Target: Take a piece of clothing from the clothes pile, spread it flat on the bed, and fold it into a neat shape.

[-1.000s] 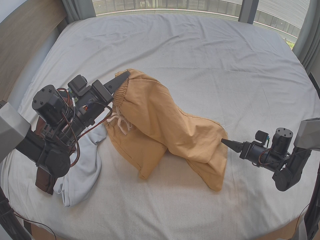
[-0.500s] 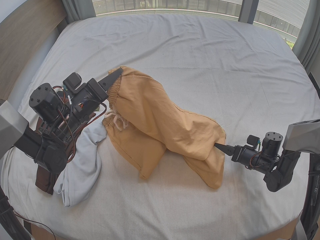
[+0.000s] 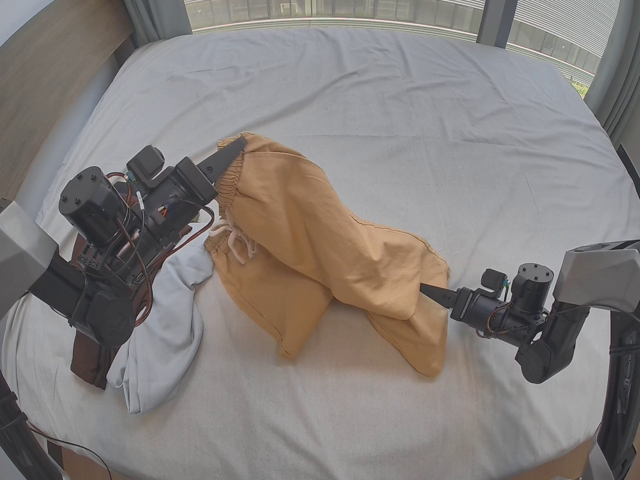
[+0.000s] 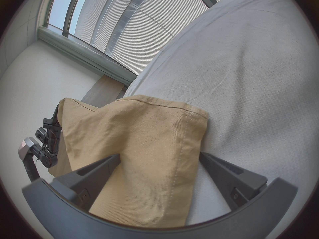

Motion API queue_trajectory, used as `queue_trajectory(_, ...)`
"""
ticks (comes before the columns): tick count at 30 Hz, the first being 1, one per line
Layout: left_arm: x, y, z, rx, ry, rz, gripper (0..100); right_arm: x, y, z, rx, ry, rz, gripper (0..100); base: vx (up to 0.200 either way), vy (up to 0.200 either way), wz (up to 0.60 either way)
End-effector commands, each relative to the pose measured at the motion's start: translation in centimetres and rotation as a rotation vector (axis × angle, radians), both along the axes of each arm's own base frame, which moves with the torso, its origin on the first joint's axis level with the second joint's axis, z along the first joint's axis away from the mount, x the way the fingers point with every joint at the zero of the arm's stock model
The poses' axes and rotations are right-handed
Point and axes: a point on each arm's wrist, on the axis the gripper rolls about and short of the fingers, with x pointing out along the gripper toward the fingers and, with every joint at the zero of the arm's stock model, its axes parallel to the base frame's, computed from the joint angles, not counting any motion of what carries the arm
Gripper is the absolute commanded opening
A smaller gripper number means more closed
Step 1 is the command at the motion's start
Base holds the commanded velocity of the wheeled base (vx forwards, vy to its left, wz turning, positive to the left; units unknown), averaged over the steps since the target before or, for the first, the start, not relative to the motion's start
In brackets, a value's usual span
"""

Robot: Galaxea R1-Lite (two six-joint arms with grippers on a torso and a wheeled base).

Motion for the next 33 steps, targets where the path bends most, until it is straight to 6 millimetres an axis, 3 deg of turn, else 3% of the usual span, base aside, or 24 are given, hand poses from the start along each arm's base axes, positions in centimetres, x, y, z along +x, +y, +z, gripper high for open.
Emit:
queue_trajectory(1, 0.0, 0.0, -0.1, -0.001, 0.002, 0.001, 0, -0.4, 0.2, 2.2, 0.039, -0.035, 0.005, 100, 0.0, 0.0, 0.0)
queue_trajectory(13, 0.2, 0.1, -0.3, 0.001, 0.008, 0.004, 0, -1.8, -0.9, 5.2, 0.075, -0.073, -0.018, 100, 0.0, 0.0, 0.0)
queue_trajectory(22, 0.2, 0.1, -0.2, 0.002, 0.005, 0.005, 0, -1.9, -1.9, 6.1, 0.086, -0.092, -0.046, 100, 0.0, 0.0, 0.0)
queue_trajectory(27, 0.2, 0.0, -0.3, 0.001, 0.008, 0.003, 0, -1.6, -1.8, 5.9, 0.091, -0.087, -0.045, 100, 0.0, 0.0, 0.0)
queue_trajectory(29, 0.2, 0.0, -0.2, 0.001, 0.006, 0.001, 0, -0.6, -1.6, 4.1, 0.083, -0.051, -0.048, 100, 0.0, 0.0, 0.0)
queue_trajectory(33, 0.2, 0.0, -0.2, 0.001, 0.006, 0.001, 0, 0.6, -1.7, 2.8, 0.087, -0.034, -0.055, 100, 0.0, 0.0, 0.0)
